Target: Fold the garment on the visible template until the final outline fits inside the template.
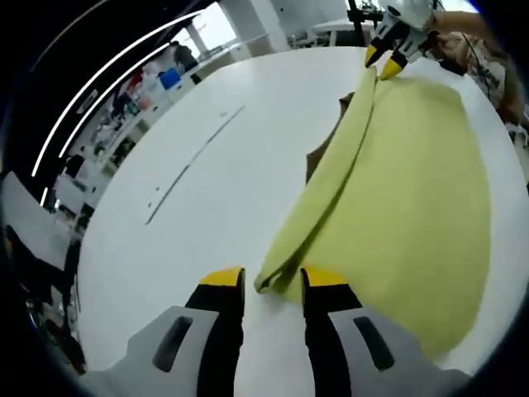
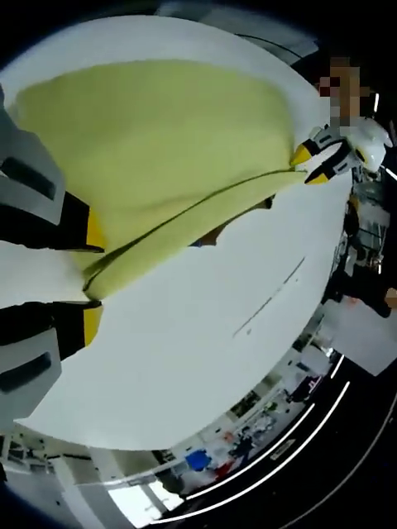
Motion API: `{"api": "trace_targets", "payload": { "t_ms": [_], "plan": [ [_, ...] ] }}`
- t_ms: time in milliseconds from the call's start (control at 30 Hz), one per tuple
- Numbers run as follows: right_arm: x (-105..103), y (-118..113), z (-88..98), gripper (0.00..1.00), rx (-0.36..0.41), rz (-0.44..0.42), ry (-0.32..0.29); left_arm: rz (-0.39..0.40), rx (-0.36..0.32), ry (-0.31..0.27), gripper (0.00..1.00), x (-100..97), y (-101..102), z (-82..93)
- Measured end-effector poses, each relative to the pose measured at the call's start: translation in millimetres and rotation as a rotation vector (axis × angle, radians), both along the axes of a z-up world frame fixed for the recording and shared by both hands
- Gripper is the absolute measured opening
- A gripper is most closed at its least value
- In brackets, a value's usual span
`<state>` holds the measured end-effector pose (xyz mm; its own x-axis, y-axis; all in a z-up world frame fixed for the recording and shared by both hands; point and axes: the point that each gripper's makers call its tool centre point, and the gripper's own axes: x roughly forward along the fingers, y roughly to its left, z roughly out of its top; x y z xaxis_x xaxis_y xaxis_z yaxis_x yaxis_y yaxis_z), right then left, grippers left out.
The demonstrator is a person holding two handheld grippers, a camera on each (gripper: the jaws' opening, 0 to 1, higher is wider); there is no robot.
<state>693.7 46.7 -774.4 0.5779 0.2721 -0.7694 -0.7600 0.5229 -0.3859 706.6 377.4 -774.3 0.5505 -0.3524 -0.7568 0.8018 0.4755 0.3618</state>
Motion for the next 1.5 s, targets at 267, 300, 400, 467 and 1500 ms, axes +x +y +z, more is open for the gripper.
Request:
{"api": "trace_targets", "payload": {
  "t_ms": [267, 300, 400, 467, 1500],
  "plan": [
    [4.1, -1.3, -6.5, 0.05, 0.003, 0.008, -0.024, -0.046, 0.051, -0.047, 0.12, 5.0, -0.5, -5.4],
    [4.5, -1.5, -6.7, 0.02, 0.006, 0.007, -0.024, -0.041, 0.048, -0.052, 0.09, 5.9, -0.1, -5.1],
    [8.1, -6.1, -7.8, 0.0, 0.015, -0.023, -0.014, 0.034, -0.005, -0.089, 0.03, 12.9, 2.7, -0.5],
    [11.4, -6.4, -5.0, 0.0, 0.068, -0.074, -0.013, 0.09, -0.047, -0.077, 0.03, 11.9, 3.7, -0.7],
    [17.0, -14.0, 28.7, 0.37, 0.495, -0.524, 0.075, 0.423, -0.413, -0.015, 0.32, 16.3, 18.9, 25.0]
  ]
}}
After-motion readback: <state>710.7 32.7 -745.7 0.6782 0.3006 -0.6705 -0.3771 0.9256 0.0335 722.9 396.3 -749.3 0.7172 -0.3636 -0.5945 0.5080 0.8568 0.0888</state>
